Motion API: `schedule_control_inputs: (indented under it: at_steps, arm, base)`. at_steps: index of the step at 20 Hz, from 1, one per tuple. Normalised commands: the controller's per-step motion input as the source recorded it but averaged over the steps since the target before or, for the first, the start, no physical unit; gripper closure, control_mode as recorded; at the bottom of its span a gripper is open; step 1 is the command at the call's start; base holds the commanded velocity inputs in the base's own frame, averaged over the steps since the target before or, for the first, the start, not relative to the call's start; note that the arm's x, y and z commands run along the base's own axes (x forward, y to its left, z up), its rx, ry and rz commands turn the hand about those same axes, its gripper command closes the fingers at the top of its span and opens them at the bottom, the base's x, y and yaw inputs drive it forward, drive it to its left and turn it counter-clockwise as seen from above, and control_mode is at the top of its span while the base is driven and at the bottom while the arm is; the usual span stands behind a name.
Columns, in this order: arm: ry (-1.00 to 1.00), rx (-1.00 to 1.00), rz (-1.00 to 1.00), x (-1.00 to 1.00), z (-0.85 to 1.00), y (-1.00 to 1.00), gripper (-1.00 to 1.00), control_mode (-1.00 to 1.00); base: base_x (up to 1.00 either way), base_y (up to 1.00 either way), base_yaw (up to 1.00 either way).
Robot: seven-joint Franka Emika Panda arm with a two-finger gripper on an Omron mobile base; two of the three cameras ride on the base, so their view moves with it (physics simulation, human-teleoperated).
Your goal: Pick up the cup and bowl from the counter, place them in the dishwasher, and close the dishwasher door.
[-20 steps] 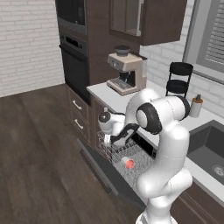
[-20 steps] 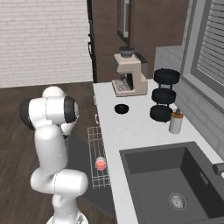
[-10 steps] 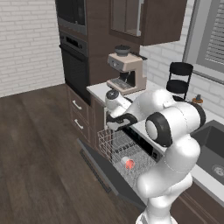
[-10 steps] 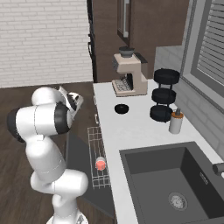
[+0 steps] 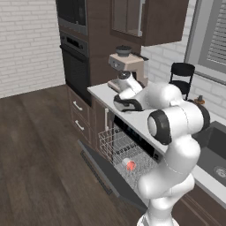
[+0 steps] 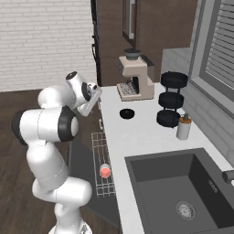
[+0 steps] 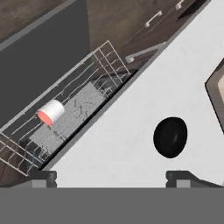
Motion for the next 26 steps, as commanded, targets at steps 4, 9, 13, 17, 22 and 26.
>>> schedule_control_inputs:
  at_steps: [4, 9, 13, 17, 22, 26]
  arm:
    - [-0.04, -0.16, -0.16, 0.58, -0.26, -0.50, -1.00, -1.00]
    - [-0.06, -0.09, -0.17, 0.55, -0.11, -0.42, -1.00, -1.00]
    - [-0.07, 0.01, -0.23, 0.20, -0.34, -0.24, -1.00, -1.00]
    - [-0.01, 0.06, -0.19, 0.10, -0.33, -0.29, -1.00, -1.00]
    - [0.00, 0.12, -0.12, 0.28, -0.38, -0.32, -1.00, -1.00]
    - [0.00, 0.16, -0.07, 0.38, -0.25, -0.38, -1.00, -1.00]
  base:
    - [0.00, 0.00, 0.00]
    - [0.00, 0.00, 0.00]
    - [0.00, 0.00, 0.00]
    - [0.00, 0.00, 0.00]
    - [0.00, 0.00, 0.00]
    - [0.00, 0.00, 0.00]
